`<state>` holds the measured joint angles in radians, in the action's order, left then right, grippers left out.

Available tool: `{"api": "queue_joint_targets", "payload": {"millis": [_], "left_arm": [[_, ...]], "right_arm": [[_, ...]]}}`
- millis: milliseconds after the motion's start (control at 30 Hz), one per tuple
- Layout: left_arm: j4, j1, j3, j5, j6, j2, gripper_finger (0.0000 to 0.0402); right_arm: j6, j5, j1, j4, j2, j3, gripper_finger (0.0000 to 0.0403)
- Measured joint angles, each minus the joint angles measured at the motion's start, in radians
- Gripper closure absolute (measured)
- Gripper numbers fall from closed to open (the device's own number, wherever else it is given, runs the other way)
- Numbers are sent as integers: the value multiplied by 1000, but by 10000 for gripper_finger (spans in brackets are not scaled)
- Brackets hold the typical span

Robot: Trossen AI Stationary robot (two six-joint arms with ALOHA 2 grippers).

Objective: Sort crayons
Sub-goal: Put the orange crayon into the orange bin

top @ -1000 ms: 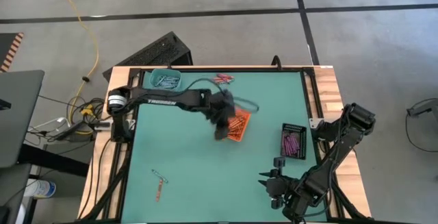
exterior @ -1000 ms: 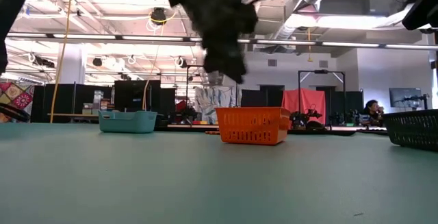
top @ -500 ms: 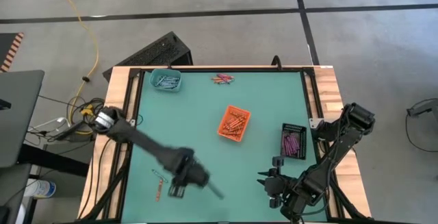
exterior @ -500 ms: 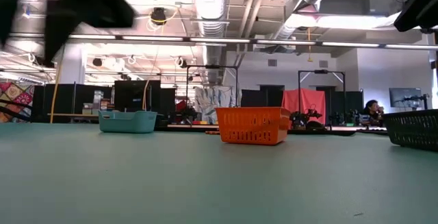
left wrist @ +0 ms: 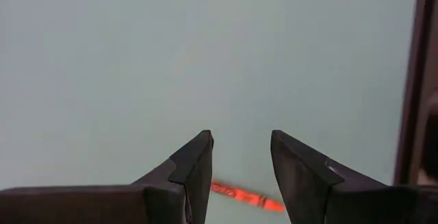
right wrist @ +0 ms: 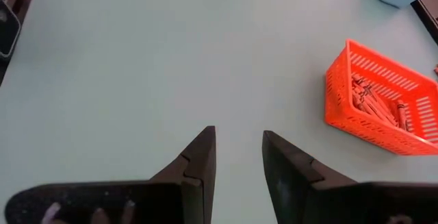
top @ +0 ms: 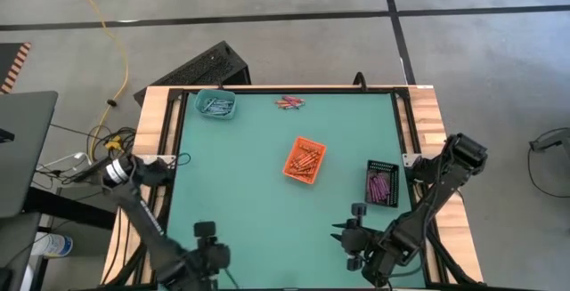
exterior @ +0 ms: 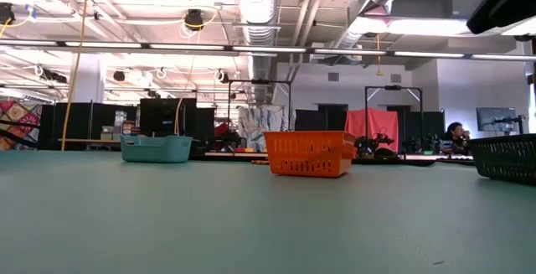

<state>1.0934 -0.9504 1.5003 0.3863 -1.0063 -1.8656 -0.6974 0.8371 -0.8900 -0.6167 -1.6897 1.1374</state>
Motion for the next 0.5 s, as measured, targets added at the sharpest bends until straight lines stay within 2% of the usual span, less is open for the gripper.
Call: {"api": "queue_joint_targets", "payload": {"millis": [167, 367, 500], "left_arm": [[-12, -101, -55, 141, -252, 0, 265], [-18, -172, -209, 99, -598, -1, 265], [-82, -199, -284, 90, -750, -2, 265]], "right_arm": [[25, -1, 15, 7, 0, 0, 284], [72, -2, 23, 21, 0, 0, 284], [77, -5, 23, 20, 0, 0, 284]]}}
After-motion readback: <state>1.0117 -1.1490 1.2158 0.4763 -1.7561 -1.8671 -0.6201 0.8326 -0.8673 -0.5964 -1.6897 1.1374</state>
